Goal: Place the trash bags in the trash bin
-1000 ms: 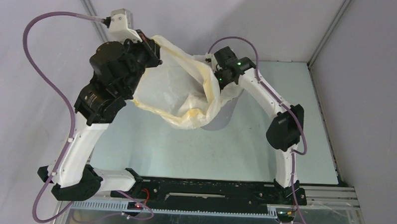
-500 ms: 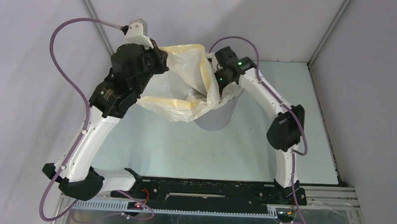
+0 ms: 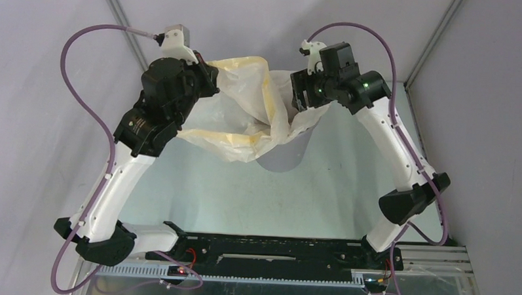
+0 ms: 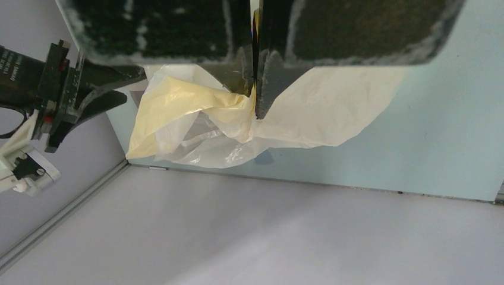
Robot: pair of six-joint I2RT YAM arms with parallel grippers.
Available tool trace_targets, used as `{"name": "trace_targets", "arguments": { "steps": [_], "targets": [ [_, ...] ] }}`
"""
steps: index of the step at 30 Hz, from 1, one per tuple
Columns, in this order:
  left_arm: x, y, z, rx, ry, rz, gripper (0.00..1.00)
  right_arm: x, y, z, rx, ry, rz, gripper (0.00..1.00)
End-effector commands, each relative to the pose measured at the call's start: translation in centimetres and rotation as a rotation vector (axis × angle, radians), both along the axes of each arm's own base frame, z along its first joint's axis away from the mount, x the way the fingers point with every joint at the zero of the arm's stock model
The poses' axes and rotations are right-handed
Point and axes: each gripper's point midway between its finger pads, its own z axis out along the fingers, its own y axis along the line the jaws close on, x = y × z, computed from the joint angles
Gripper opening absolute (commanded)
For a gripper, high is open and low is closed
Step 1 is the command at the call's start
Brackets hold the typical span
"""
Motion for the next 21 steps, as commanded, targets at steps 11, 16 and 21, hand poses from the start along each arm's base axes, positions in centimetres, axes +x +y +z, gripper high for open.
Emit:
{"name": "trace_targets", "arguments": {
  "steps": [11, 16, 21],
  "targets": [
    [-0.8, 0.7, 2.5, -0.048, -0.067, -0.005, 0.02, -3.3, -1.9, -0.9, 0.033, 0.036, -0.092, 0.66],
    [-1.0, 0.9, 2.6, -0.045, -0.070, -0.003, 0.02, -1.9, -1.0, -3.0, 0.007, 0.073, -0.097, 0.63],
    [-1.3, 1.5, 2.6, -0.038, -0.074, 0.013, 0.02, -0.7, 0.0, -5.9, -0.034, 0.123, -0.081, 0.35]
  ]
}}
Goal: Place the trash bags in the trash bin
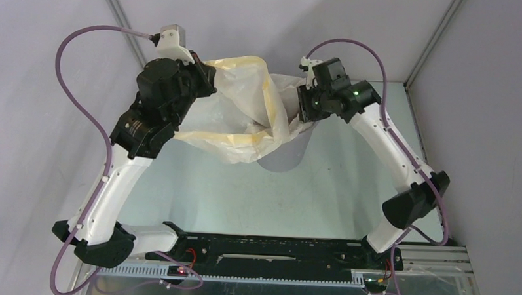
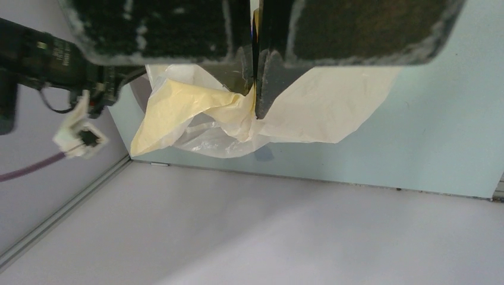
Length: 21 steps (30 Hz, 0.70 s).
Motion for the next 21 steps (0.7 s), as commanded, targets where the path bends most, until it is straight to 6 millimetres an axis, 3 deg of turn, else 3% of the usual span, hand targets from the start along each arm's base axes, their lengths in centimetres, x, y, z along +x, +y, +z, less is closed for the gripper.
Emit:
{"name": "trace_targets", "arguments": {
  "steps": [1, 6, 11, 13, 16, 21],
  "targets": [
    [-0.9, 1.1, 2.1, -0.029, -0.062, 0.011, 0.02, 1.8, 1.5, -1.9, -0.008, 0.013, 0.014, 0.29],
    [-0.6, 0.9, 1.9, -0.029, -0.058, 0.010, 0.02, 3.5, 2.9, -4.6, -0.037, 0.047, 0.030, 0.03],
    [0.1, 0.1, 0.4, -0.018, -0.025, -0.008, 0.02, 4.3, 3.2, -9.4, -0.088, 0.132, 0.020, 0.00],
    [0.4, 0.0, -0.2, -0.015, -0.013, -0.007, 0.02, 4.4, 3.4, -10.4, -0.096, 0.146, 0.023, 0.00],
    [0.7, 0.1, -0.5, -0.012, -0.005, -0.005, 0.02, 4.6, 2.9, -8.8, -0.086, 0.105, 0.017, 0.07],
    [0.6, 0.3, -0.2, -0.021, -0.013, -0.007, 0.01, 4.2, 2.1, -1.5, 0.031, -0.051, 0.026, 0.24]
  ]
}}
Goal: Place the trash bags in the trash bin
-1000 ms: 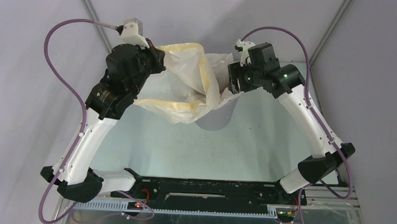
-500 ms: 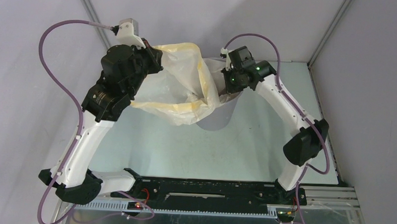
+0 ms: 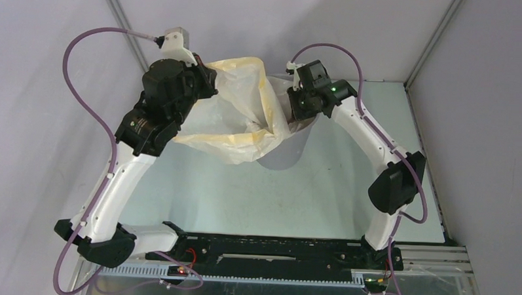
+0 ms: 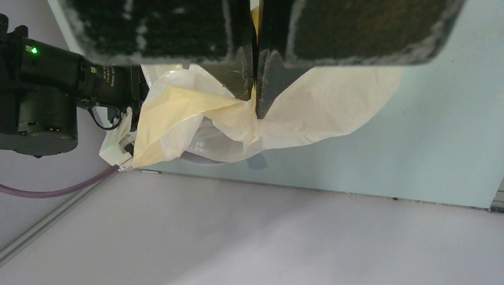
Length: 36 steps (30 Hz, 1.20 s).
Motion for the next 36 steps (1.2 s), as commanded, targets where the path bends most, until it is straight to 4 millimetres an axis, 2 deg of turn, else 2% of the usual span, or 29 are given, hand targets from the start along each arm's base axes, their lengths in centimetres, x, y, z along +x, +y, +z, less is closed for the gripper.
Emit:
{"name": "trace_targets", "arguments": {
  "steps": [1, 3, 5, 8, 13, 18, 20, 22, 25, 27, 32, 34, 36],
  "targets": [
    [-0.3, 0.1, 1.7, -0.037, -0.046, -0.014, 0.02, -0.4, -0.3, 5.9, 0.121, -0.124, 0.022, 0.26],
    [-0.4, 0.1, 1.9, -0.040, -0.052, -0.016, 0.02, -1.0, -0.4, 8.1, 0.153, -0.163, 0.039, 0.30],
    [-0.5, 0.2, 2.1, -0.043, -0.056, -0.018, 0.02, -1.3, -0.6, 9.8, 0.165, -0.192, 0.043, 0.40],
    [-0.5, 0.2, 2.2, -0.045, -0.060, -0.018, 0.02, -0.7, -0.7, 10.6, 0.159, -0.215, 0.034, 0.55],
    [-0.7, 0.2, 2.4, -0.045, -0.064, -0.025, 0.02, 1.5, -0.1, 10.9, 0.160, -0.224, 0.005, 0.56],
    [-0.9, 0.4, 2.7, -0.040, -0.070, -0.023, 0.02, 3.8, 2.2, 11.3, 0.244, -0.251, 0.005, 0.49],
    [-1.0, 0.7, 2.8, -0.039, -0.073, -0.018, 0.02, 5.2, 2.9, 10.5, 0.251, -0.262, -0.013, 0.43],
    [-1.2, 0.9, 3.1, -0.040, -0.078, -0.016, 0.02, 6.6, 3.2, 8.9, 0.233, -0.258, -0.047, 0.33],
    [-1.4, 1.1, 3.3, -0.043, -0.085, -0.014, 0.02, 8.6, 3.0, 5.9, 0.192, -0.241, -0.109, 0.10],
    [-1.5, 1.1, 3.2, -0.045, -0.085, -0.015, 0.02, 9.3, 3.2, 3.4, 0.169, -0.205, -0.117, 0.00],
    [-0.7, -0.2, 1.4, -0.047, -0.060, -0.055, 0.03, 8.6, 2.9, -3.3, 0.088, -0.097, -0.128, 0.00],
    [-0.3, -0.7, 0.5, -0.048, -0.042, -0.068, 0.03, 8.1, 3.0, -4.6, 0.094, -0.083, -0.121, 0.00],
    [0.1, -0.9, -0.1, -0.051, -0.027, -0.075, 0.03, 7.5, 2.9, -4.8, 0.095, -0.071, -0.111, 0.00]
  ]
}}
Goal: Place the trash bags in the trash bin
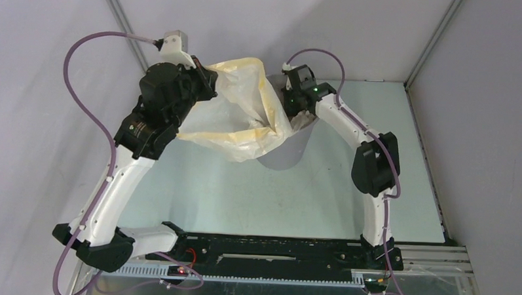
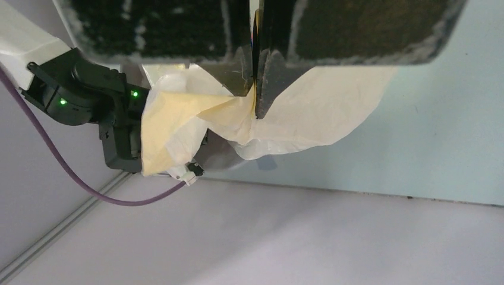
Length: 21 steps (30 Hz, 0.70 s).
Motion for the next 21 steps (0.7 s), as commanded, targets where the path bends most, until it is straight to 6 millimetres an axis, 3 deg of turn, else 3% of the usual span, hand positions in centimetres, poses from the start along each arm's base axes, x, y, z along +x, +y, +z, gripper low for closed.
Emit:
{"name": "trace_targets", "arguments": {
  "steps": [1, 6, 10, 15, 21],
  "targets": [
    [0.6, -0.8, -0.2, -0.030, -0.001, -0.040, 0.03, -0.1, 0.2, 1.4, 0.031, -0.046, -0.001, 0.00],
    [0.4, -0.2, 0.3, -0.043, -0.012, -0.028, 0.03, -2.0, -0.4, 9.1, 0.103, -0.170, 0.037, 0.02],
    [0.1, 0.1, 0.8, -0.055, -0.023, -0.027, 0.03, -4.8, -0.9, 14.8, 0.157, -0.246, 0.083, 0.27],
    [-0.1, 0.1, 1.1, -0.067, -0.028, -0.033, 0.04, -8.8, -0.8, 18.7, 0.151, -0.310, 0.141, 0.41],
    [-0.4, 0.0, 1.5, -0.077, -0.032, -0.041, 0.04, -13.4, 0.7, 21.6, 0.105, -0.412, 0.187, 0.66]
  ]
}}
